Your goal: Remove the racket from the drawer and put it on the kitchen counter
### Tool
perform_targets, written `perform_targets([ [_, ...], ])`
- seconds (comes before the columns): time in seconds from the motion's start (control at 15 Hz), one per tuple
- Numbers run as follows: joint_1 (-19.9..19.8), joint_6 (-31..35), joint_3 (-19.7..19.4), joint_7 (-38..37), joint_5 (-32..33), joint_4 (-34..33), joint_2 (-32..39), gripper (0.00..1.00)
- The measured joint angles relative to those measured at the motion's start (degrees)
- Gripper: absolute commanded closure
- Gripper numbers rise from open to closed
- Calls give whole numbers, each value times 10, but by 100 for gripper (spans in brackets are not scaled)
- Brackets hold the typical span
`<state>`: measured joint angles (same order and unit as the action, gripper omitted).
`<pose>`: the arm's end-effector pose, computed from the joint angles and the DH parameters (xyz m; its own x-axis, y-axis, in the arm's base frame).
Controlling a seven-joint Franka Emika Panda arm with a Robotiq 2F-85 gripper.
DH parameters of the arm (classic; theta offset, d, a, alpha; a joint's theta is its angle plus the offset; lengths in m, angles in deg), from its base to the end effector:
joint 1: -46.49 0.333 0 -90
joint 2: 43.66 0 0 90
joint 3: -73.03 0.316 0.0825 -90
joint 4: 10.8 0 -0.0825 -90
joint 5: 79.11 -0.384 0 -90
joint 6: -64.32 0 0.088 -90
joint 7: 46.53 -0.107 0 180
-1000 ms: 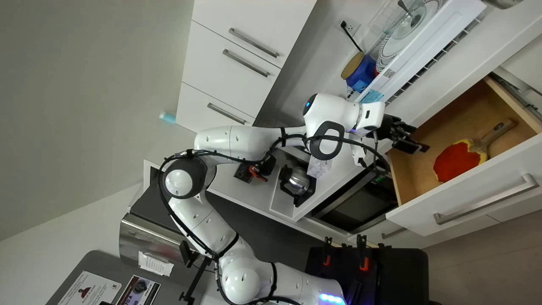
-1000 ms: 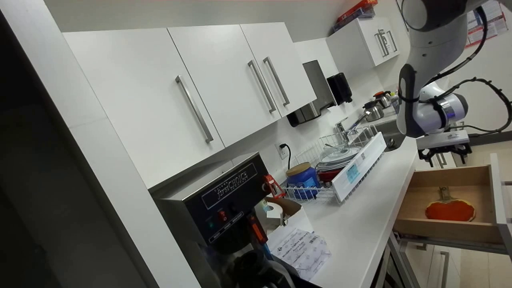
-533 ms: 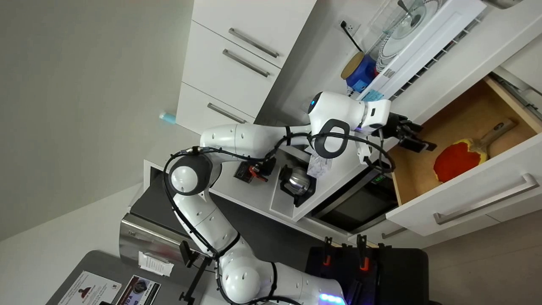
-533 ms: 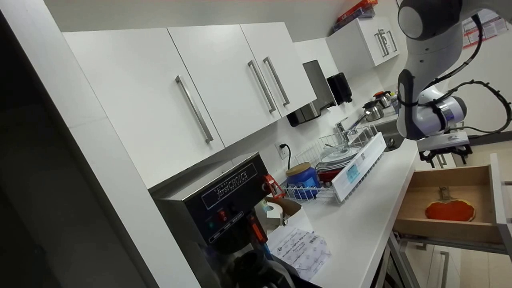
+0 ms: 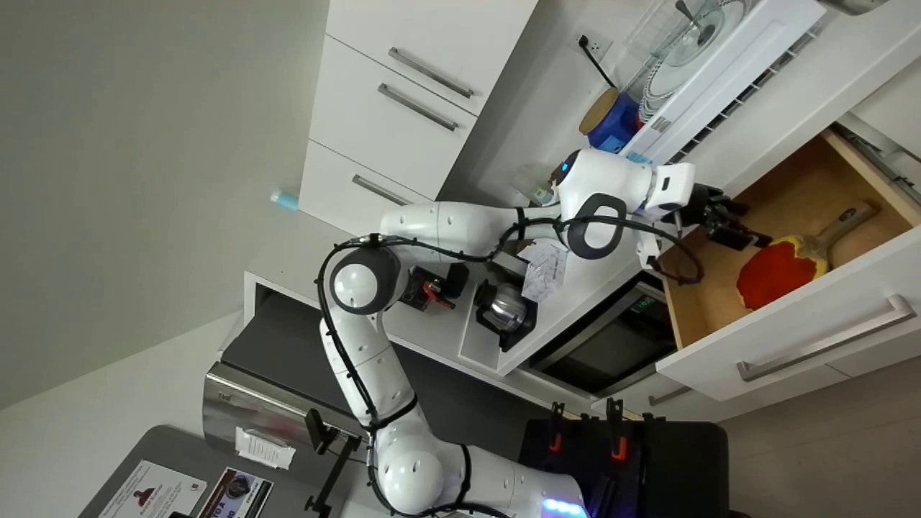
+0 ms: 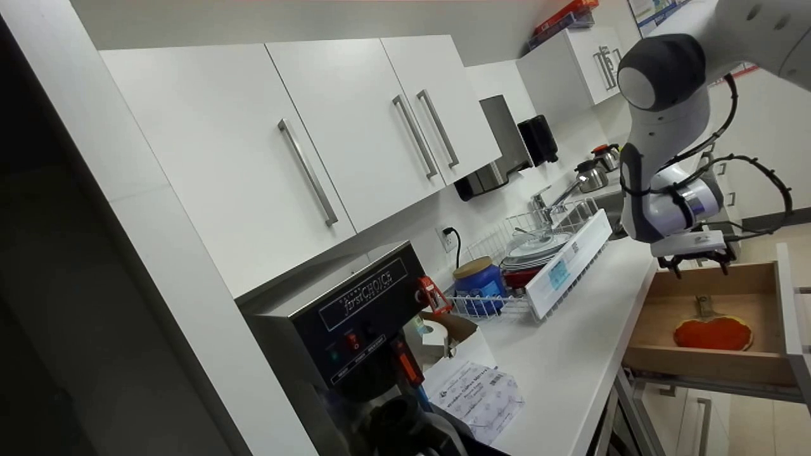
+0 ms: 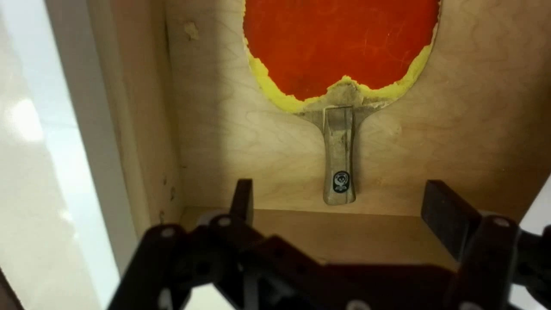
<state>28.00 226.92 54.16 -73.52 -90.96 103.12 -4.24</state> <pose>0.4902 -0.3809 0.1495 0.3303 -0.9131 0.2391 -0.9401 -0.3408 -0.0028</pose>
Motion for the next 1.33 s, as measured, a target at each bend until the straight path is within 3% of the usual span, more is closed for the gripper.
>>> perform_targets([
  [0.33, -31, -11, 22, 29, -9, -91, 95, 0],
  [0.93, -145, -47, 88, 156, -11, -202, 166, 0],
  [1.33, -139, -95, 83, 131, -19, -248, 193, 0],
])
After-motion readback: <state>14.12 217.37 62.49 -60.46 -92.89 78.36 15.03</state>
